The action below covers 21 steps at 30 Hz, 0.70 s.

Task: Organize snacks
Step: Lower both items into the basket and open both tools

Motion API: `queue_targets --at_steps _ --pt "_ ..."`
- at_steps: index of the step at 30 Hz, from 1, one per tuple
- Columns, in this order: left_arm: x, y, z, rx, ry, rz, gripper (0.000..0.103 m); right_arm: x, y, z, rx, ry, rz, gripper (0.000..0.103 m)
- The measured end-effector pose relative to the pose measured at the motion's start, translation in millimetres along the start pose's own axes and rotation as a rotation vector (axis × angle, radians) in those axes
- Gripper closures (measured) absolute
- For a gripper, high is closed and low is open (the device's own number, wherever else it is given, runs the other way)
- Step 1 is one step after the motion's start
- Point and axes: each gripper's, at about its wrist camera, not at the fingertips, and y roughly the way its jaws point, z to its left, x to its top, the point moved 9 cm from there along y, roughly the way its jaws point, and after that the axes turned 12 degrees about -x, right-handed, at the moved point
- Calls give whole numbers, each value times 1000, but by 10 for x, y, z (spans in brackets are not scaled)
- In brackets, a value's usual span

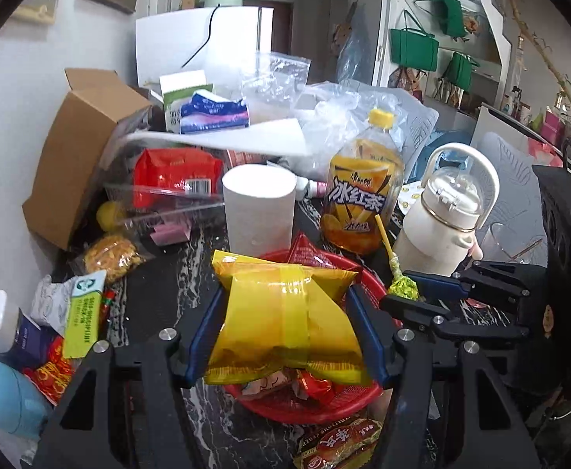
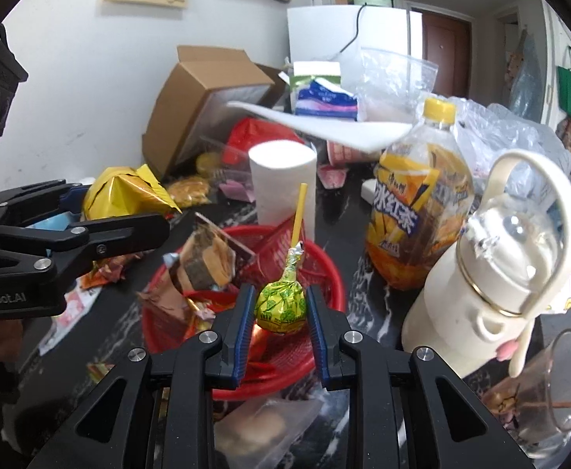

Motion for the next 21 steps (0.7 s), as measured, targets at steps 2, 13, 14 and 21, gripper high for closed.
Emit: queue_targets --at_steps 2,13,14,21 --pt "-25 80 13 -9 -9 12 42 -36 58 7 6 -4 13 77" --pt "-118 303 45 -11 -14 59 42 -193 293 -28 62 39 119 53" --pt "-117 317 43 -11 -12 61 42 -180 272 -38 58 38 112 52" --pt "-115 457 -40 -21 20 87 42 -144 179 -136 13 48 92 52"
